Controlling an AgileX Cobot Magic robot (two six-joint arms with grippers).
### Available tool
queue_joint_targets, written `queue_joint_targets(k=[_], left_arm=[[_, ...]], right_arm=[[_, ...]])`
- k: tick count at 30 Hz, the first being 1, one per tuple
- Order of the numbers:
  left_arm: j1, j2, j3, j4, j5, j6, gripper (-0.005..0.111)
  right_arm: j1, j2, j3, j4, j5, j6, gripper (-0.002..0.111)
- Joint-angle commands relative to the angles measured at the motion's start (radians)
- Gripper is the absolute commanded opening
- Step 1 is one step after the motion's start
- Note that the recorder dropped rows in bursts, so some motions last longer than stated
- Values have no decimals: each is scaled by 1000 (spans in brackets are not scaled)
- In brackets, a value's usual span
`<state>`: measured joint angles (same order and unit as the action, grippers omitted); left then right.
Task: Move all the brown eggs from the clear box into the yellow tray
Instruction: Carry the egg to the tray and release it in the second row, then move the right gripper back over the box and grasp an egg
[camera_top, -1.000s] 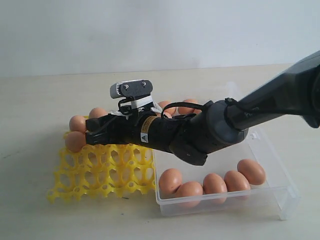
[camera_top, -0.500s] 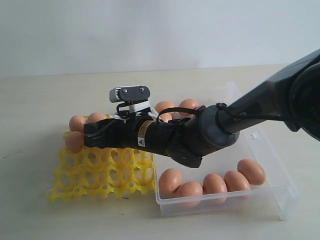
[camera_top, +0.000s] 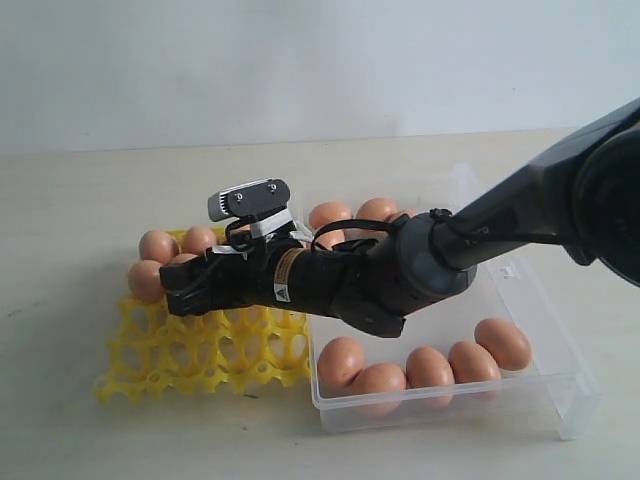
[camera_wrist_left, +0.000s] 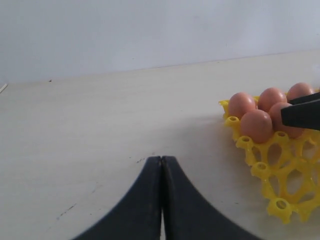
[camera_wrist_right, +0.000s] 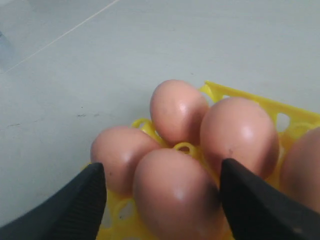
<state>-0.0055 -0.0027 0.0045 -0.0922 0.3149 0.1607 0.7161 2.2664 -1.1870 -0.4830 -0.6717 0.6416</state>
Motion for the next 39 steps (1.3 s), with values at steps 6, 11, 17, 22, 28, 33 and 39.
queue_joint_targets(k=[6, 11, 17, 22, 28, 33, 39], left_arm=[[-6, 3, -5, -5, -4, -4, 0], [-6, 3, -5, -5, -4, -2, 0], [-6, 3, -5, -5, -4, -2, 0], [-6, 3, -5, -5, -4, -4, 0], [-6, 3, -5, -5, -4, -2, 0], [-6, 3, -5, -5, -4, -4, 0], [-6, 3, -5, -5, -4, -4, 0]], right_arm=[[0, -75, -7, -15, 69, -39, 66], [0, -348, -7, -70, 502, -39, 48], [-18, -651, -88, -55, 1412, -158, 0], [-149, -655, -156, 30, 1763, -278, 0], [-282, -463, -192, 140, 1475, -207, 20], [-347, -274, -280, 241, 1466, -173, 56], [-351, -163, -376, 255, 1452, -141, 56]])
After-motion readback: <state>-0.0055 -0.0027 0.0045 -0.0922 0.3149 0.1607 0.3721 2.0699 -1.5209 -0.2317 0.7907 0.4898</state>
